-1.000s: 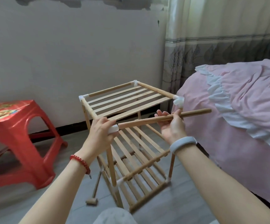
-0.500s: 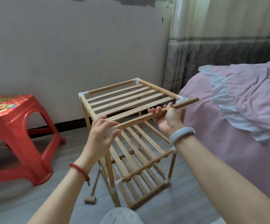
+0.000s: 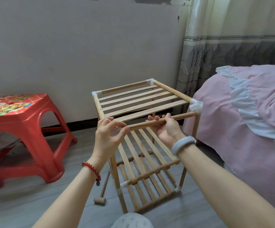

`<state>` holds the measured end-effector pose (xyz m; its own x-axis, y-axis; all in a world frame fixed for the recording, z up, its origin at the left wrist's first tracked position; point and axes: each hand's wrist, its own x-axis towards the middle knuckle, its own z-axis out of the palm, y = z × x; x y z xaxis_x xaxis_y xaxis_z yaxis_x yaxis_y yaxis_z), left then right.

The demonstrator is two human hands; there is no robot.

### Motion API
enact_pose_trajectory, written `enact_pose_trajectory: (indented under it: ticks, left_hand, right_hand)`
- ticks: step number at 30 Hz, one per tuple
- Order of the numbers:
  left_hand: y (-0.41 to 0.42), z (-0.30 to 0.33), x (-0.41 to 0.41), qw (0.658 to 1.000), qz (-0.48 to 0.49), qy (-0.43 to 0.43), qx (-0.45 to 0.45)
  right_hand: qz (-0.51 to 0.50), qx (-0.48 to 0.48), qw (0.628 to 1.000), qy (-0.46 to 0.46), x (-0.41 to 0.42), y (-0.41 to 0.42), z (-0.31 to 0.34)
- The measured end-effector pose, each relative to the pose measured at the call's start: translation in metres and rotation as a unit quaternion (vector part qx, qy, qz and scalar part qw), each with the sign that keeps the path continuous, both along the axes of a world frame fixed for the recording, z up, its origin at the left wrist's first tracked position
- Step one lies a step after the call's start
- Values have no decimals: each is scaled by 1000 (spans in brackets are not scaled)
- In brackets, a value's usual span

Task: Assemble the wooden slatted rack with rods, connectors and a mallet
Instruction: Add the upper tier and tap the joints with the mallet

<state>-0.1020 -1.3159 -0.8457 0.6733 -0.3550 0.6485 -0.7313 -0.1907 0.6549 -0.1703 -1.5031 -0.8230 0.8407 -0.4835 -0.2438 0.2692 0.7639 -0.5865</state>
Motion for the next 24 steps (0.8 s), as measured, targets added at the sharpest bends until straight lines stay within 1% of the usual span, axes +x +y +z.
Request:
enact_pose_trajectory:
  ticks: [1,2,4,5,7,9,10,12,14,17,19,21,24]
  left_hand:
    - [2,0,-1,999,22,-13,21]
    - [4,1,-2,996,52,-35,61]
    - [2,7,-4,973,128,-106,159]
    - [-1,12,-8,957,162,-138,195]
    - [-16,22,-18,935,196,-182,234]
    - [-37,32,-30,925,174,-222,255]
    - [-52,37,-38,925,144,-224,272]
    - [-84,44,-48,922,92,-204,315]
    - [-122,48,-52,919,54,-189,342]
    - [-171,49,-50,905,18,-153,397]
    - [-192,45,-42,891,6,-131,435]
    - [-199,39,-34,878,13,-141,457]
    - [-197,34,-28,863,32,-196,465]
  right_hand:
    - [16,-35,999,23,-3,-1,-3]
    - [35,-92,994,57,-7,-3,-7]
    - [55,-225,962,142,-16,-9,-13]
    - [38,-275,943,181,-20,-14,-13]
    - [-39,-339,910,236,-28,-37,-9]
    - [-134,-379,878,258,-36,-69,-4]
    - [-172,-410,855,268,-40,-86,1]
    - [-207,-472,811,277,-46,-112,11]
    - [-182,-523,787,271,-49,-132,21]
    - [-77,-560,777,277,-35,-150,30]
    - [-16,-579,764,286,-24,-156,34]
    - [20,-598,752,277,-16,-158,36]
    - [24,-620,747,237,-12,-164,37]
